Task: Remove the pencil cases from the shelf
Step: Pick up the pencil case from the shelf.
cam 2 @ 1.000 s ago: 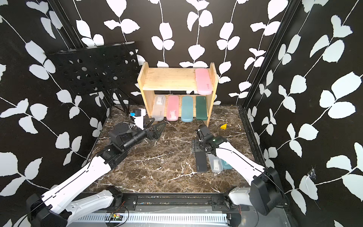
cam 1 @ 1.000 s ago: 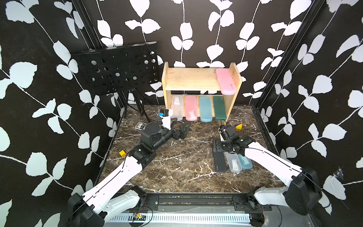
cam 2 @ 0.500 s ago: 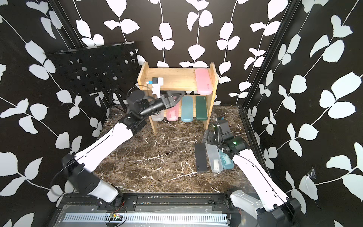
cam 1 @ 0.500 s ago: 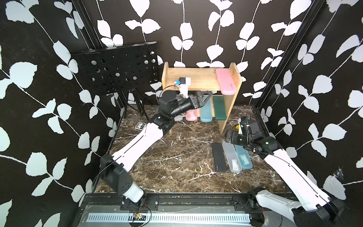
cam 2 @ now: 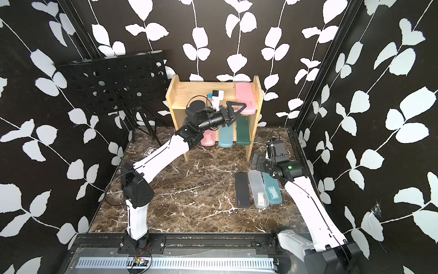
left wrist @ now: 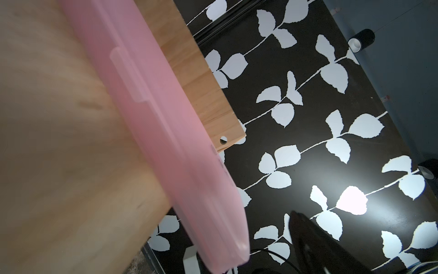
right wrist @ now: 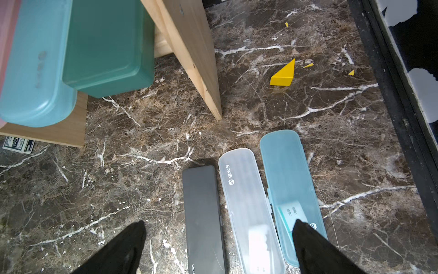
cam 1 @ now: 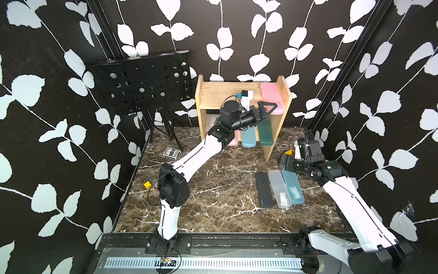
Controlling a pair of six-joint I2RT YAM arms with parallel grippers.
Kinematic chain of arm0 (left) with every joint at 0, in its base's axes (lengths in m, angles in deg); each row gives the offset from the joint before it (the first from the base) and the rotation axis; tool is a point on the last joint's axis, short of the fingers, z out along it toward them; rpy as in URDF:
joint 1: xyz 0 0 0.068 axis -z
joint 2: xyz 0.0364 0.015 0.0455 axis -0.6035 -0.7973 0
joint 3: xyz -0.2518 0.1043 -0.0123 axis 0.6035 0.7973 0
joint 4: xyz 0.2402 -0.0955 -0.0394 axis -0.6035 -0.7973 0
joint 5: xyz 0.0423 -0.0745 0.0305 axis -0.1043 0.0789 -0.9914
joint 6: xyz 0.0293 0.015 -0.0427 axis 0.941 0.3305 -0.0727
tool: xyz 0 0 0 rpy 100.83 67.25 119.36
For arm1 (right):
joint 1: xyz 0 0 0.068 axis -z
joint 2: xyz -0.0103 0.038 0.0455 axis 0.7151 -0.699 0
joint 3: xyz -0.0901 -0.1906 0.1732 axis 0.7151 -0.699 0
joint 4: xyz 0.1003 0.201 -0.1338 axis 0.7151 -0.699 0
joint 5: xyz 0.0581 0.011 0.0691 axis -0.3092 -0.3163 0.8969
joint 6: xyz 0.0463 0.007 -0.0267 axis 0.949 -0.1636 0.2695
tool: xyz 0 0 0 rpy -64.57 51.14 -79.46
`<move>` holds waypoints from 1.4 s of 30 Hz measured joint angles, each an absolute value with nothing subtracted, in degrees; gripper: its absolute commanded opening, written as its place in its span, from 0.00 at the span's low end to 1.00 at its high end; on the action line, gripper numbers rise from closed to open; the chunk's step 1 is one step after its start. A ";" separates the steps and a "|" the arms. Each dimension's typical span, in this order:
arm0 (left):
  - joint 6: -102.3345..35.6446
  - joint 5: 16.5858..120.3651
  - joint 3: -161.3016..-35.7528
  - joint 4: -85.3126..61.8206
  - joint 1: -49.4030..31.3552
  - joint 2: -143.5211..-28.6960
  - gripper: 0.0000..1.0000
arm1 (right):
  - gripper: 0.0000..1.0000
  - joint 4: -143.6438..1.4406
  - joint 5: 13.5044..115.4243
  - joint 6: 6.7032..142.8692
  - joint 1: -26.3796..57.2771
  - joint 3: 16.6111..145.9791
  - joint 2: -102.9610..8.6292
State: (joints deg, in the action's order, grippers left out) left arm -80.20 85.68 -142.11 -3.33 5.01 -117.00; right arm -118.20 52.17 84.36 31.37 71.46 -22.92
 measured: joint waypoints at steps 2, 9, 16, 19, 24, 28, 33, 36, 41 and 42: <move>-80.22 85.59 -145.03 -4.11 5.25 -118.31 0.95 | 1.00 -118.25 53.31 83.68 32.26 71.89 -23.77; -80.96 85.31 -150.04 -7.00 5.66 -121.94 0.83 | 1.00 -118.25 57.15 81.89 35.43 72.16 -25.81; -81.62 84.65 -150.65 -7.48 5.66 -122.75 0.59 | 1.00 -118.33 58.95 81.13 36.39 72.16 -25.72; -81.58 84.52 -150.78 -7.65 5.88 -122.77 0.47 | 1.00 -118.66 59.19 81.13 36.59 72.16 -25.61; -82.19 84.50 -150.59 -6.47 5.90 -122.77 0.33 | 1.00 -119.47 59.21 81.13 36.83 72.16 -24.89; -81.71 84.65 -148.23 -4.59 5.95 -122.07 0.13 | 1.00 -119.71 59.38 81.15 36.83 72.16 -24.10; -81.95 84.61 -143.48 -2.69 6.08 -119.25 0.00 | 0.99 -120.00 59.78 81.17 36.88 72.16 -22.57; -80.77 84.54 -139.44 -1.73 6.08 -116.76 0.00 | 0.99 -120.04 60.28 81.39 36.85 72.16 -21.26; -75.43 83.91 -128.14 -0.03 6.08 -109.24 0.00 | 0.99 -121.26 58.90 82.11 33.01 75.06 -18.86; -73.36 83.53 -124.62 0.13 6.08 -106.84 0.00 | 0.99 -121.66 58.66 82.55 31.39 77.12 -18.64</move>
State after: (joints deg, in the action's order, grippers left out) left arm -73.36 83.53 -124.62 0.13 6.08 -106.84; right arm -121.66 58.66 82.55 31.39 77.12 -18.64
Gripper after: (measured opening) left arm 0.181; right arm 0.996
